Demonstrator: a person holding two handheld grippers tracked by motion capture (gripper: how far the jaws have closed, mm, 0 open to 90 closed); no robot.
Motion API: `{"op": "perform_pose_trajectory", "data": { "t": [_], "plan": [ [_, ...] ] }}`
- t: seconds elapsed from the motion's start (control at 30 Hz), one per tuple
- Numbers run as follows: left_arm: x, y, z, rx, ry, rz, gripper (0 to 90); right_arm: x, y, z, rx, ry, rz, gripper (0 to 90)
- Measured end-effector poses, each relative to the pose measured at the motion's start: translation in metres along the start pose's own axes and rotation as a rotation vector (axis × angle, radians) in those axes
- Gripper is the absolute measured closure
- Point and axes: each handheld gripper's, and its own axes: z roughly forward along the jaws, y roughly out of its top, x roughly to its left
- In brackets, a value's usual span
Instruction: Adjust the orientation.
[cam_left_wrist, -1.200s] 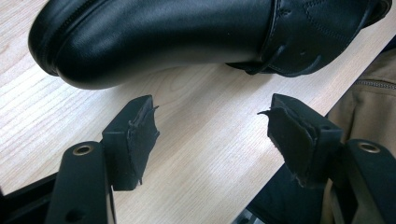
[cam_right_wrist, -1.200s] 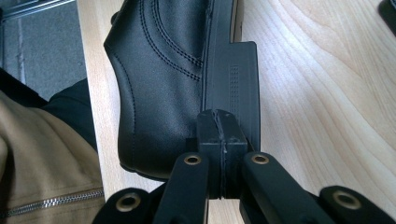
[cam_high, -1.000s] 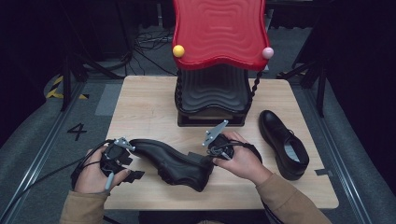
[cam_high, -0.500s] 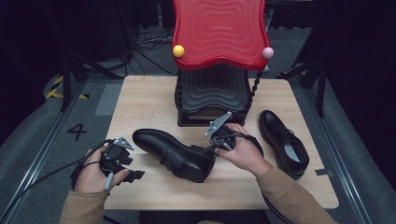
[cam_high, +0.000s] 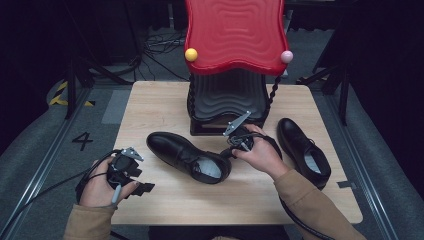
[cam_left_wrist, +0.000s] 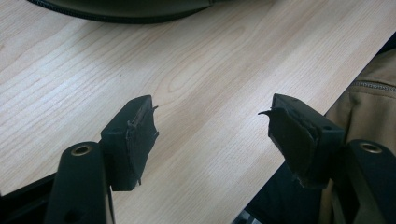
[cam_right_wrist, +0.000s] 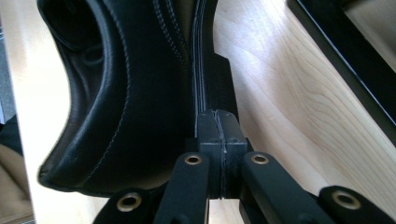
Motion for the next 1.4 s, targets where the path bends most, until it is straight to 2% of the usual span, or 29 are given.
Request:
{"op": "perform_pose_trajectory", "data": {
  "t": [0.2, 0.27, 0.3, 0.37, 0.53, 0.57, 0.63, 0.73, 0.83, 0.9, 0.93, 1.03, 1.1, 1.13, 1.17, 1.27, 1.33, 1.4],
  "plan": [
    [0.001, 0.001, 0.002, 0.004, 0.001, 0.004, 32.3, -0.014, -0.003, 0.009, 0.017, -0.013, 0.016, 90.0],
    [0.000, 0.001, 0.003, 0.005, -0.001, 0.000, 32.3, -0.022, -0.006, 0.016, 0.047, -0.038, 0.027, 90.0],
    [-0.001, 0.002, 0.003, 0.004, -0.004, 0.005, 32.3, -0.027, -0.008, 0.020, 0.044, -0.011, 0.043, 90.0],
    [-0.001, 0.001, 0.002, 0.003, -0.001, 0.008, 32.3, -0.034, -0.012, 0.027, 0.058, -0.009, 0.064, 90.0],
    [0.001, 0.000, 0.001, -0.003, 0.004, -0.001, 32.3, -0.036, -0.015, 0.020, 0.048, -0.025, 0.060, 90.0],
    [0.001, 0.000, 0.001, -0.002, 0.003, -0.003, 32.2, -0.032, -0.012, 0.008, 0.026, -0.036, 0.049, 90.0],
    [0.001, 0.001, 0.002, -0.002, 0.003, 0.000, 32.2, -0.030, -0.010, 0.001, 0.015, -0.043, 0.041, 90.0],
    [-0.001, 0.002, 0.002, -0.002, 0.001, 0.001, 32.2, -0.016, -0.001, -0.020, -0.023, -0.047, 0.003, 80.2],
    [-0.001, 0.004, 0.002, -0.001, 0.002, 0.008, 32.1, 0.005, 0.010, -0.037, -0.060, -0.045, -0.064, 76.5],
    [-0.002, 0.004, 0.003, 0.000, 0.000, 0.007, 32.1, 0.015, 0.014, -0.039, -0.065, -0.027, -0.092, 74.5],
    [-0.002, 0.004, 0.003, 0.000, 0.000, 0.008, 32.1, 0.022, 0.017, -0.039, -0.063, -0.016, -0.128, 73.4],
    [-0.002, 0.004, 0.003, 0.000, -0.002, 0.010, 32.0, 0.039, 0.023, -0.027, -0.015, 0.012, -0.185, 69.0],
    [-0.001, 0.004, 0.003, 0.000, -0.001, 0.012, 32.0, 0.043, 0.025, -0.021, 0.004, 0.015, -0.204, 67.0],
    [-0.001, 0.004, 0.003, -0.001, -0.002, 0.010, 31.9, 0.047, 0.026, -0.013, 0.031, 0.015, -0.211, 65.6],
    [-0.001, 0.004, 0.003, 0.000, -0.004, 0.007, 31.9, 0.050, 0.028, 0.002, 0.084, 0.008, -0.240, 64.7],
    [-0.001, 0.003, 0.003, -0.002, -0.005, 0.006, 31.9, 0.053, 0.028, 0.019, 0.151, 0.002, -0.246, 64.5],
    [0.000, 0.003, 0.003, -0.003, -0.004, 0.003, 31.8, 0.053, 0.028, 0.033, 0.197, -0.008, -0.272, 66.6],
    [0.000, 0.003, 0.004, -0.002, -0.005, 0.000, 31.8, 0.054, 0.028, 0.038, 0.214, -0.006, -0.283, 67.8]
  ]
}}
